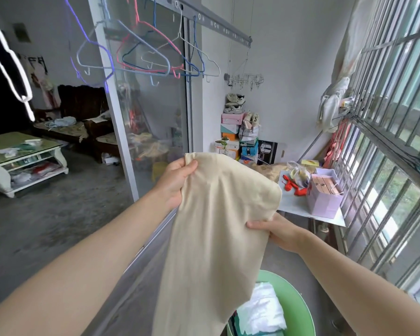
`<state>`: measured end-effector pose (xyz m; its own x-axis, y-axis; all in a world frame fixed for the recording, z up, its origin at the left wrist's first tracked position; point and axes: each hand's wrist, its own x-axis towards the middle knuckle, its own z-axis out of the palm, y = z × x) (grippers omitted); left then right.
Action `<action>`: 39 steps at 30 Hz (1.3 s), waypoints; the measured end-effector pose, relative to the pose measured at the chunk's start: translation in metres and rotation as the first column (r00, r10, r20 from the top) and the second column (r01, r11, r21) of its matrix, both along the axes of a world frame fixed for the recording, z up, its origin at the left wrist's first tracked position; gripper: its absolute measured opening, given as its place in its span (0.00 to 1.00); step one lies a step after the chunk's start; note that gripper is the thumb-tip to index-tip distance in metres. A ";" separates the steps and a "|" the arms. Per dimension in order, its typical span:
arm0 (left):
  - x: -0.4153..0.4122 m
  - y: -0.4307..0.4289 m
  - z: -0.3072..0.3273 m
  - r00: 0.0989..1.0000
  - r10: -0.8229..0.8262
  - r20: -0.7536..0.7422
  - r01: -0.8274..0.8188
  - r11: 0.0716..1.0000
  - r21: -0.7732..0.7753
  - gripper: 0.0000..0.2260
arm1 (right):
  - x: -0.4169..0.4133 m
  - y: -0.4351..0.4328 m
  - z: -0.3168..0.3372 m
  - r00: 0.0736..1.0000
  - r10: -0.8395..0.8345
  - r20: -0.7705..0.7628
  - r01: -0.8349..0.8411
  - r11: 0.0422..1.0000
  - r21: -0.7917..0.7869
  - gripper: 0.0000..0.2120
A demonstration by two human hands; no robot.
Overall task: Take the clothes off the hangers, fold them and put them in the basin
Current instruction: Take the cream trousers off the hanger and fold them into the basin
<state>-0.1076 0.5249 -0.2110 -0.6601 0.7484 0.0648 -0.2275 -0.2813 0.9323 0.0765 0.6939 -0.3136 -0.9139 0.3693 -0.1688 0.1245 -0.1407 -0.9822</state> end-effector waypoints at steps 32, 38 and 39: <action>0.014 0.003 0.010 0.961 -0.270 0.059 0.266 0.961 0.073 0.09 | -0.004 -0.026 0.006 0.991 0.130 0.024 -0.123 0.971 -0.203 0.38; -0.003 -0.004 0.010 0.988 -0.148 0.055 0.145 0.988 0.049 0.08 | -0.009 -0.020 0.003 0.998 0.041 0.040 -0.039 0.998 -0.046 0.31; -0.008 -0.006 0.007 0.994 -0.099 0.045 0.098 0.995 0.026 0.08 | -0.009 -0.019 0.004 0.998 0.029 0.049 -0.030 0.999 0.014 0.28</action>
<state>-0.1151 0.5193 -0.2035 -0.5863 0.8083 0.0548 -0.2975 -0.2777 0.9134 0.0679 0.6747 -0.3100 -0.9152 0.3452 -0.2082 0.1761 -0.1223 -0.9767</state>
